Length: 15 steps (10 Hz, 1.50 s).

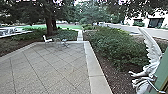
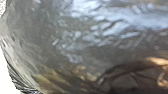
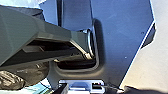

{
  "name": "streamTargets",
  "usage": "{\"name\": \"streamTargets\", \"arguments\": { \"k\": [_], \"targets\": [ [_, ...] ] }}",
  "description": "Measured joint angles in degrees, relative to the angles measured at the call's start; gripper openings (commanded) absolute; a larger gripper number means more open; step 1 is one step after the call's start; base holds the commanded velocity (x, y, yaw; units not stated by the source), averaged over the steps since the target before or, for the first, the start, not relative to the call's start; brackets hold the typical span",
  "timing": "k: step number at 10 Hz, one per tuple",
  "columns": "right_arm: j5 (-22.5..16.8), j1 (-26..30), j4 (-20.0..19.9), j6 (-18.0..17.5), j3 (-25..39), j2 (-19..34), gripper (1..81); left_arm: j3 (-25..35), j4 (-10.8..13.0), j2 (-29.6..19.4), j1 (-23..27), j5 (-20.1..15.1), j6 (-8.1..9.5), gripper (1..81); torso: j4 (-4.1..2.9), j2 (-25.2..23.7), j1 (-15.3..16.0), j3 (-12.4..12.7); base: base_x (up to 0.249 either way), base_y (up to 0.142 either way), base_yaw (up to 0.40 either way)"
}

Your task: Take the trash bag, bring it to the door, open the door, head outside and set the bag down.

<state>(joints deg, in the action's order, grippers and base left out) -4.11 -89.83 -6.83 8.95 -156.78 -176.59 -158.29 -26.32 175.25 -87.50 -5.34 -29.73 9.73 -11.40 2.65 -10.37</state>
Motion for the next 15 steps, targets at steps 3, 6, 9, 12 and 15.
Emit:
{"name": "streamTargets", "arguments": {
  "k": [3, 6, 9, 12, 15],
  "targets": [
    [0.06, 0.33, 0.0, 0.04, 0.0, 0.0, 81.1, 0.0, 0.0, 0.0, 0.6, 0.24, 0.0, 1.0, 0.0, 0.05, 0.05, -0.02, 0.0, 0.0, 0.0],
    [-0.02, 0.12, 0.05, 0.06, 0.0, -0.04, 81.1, 0.0, -0.05, -0.02, 0.13, 0.17, 0.0, 1.0, -0.68, 0.02, 0.0, -0.02, 0.0, 0.0, 0.0],
    [-0.22, 0.11, 0.05, 0.06, 0.0, 0.05, 81.1, 0.07, -0.06, -0.48, 0.44, 0.22, 0.11, 1.0, -6.21, 0.02, 0.0, -0.02, 0.0, 0.0, 0.0],
    [-0.18, -0.05, 0.07, 0.09, 0.0, 0.22, 81.1, 0.13, -0.06, -0.5, 0.68, 0.16, 0.27, 1.0, -12.23, 0.02, 0.0, -0.02, 0.0, 0.0, 0.0],
    [-0.32, 0.0, 0.07, 0.09, -0.11, 0.43, 81.1, 0.5, -0.27, -0.85, 1.12, -0.63, 0.29, 1.0, -16.28, 0.02, 0.0, -0.02, 0.0, 0.0, 0.0]
  ]
}}
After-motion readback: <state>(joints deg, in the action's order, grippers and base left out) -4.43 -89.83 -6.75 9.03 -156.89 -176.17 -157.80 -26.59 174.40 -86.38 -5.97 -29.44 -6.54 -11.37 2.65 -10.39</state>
